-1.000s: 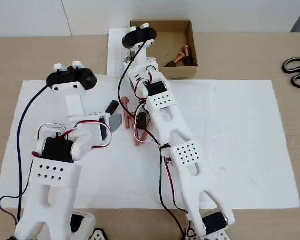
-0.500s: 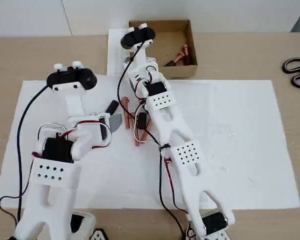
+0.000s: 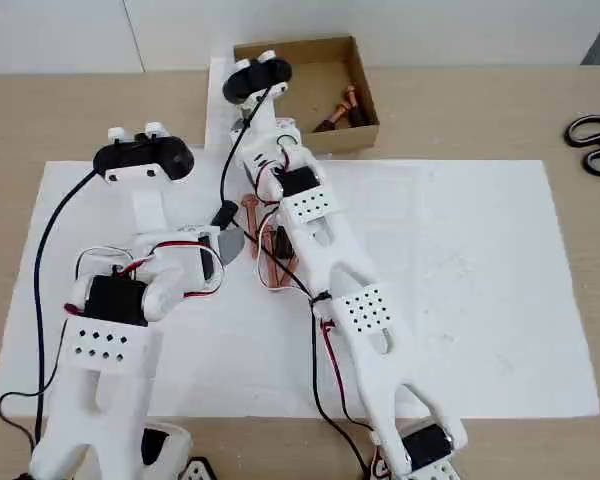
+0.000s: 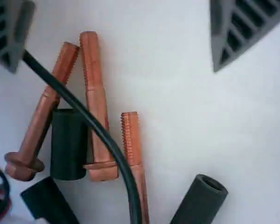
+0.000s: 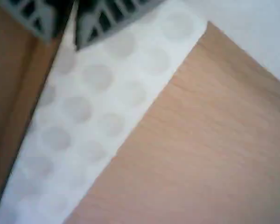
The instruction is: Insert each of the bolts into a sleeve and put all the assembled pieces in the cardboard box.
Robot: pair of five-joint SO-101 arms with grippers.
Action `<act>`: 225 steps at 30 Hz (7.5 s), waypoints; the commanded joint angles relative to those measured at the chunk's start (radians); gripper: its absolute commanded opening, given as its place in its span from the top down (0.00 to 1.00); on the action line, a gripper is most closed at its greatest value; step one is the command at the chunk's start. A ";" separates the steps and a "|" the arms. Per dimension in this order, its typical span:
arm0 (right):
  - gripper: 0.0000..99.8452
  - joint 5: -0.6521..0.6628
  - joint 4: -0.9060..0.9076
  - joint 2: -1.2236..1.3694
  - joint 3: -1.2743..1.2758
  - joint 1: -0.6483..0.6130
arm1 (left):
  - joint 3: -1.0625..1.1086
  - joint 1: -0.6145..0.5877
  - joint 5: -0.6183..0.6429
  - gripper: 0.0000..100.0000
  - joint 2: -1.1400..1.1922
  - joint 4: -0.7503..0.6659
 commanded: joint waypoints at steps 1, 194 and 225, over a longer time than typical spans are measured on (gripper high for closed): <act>1.00 0.008 0.010 -0.088 -0.025 -0.053 | -0.004 -0.009 -0.006 0.74 -0.021 -0.015; 0.84 -0.161 0.892 -0.869 0.844 -0.156 | 0.035 -0.229 -0.071 0.74 0.207 -0.011; 0.84 -0.167 0.816 -0.736 0.847 0.001 | 0.035 -0.229 -0.072 0.74 0.213 -0.017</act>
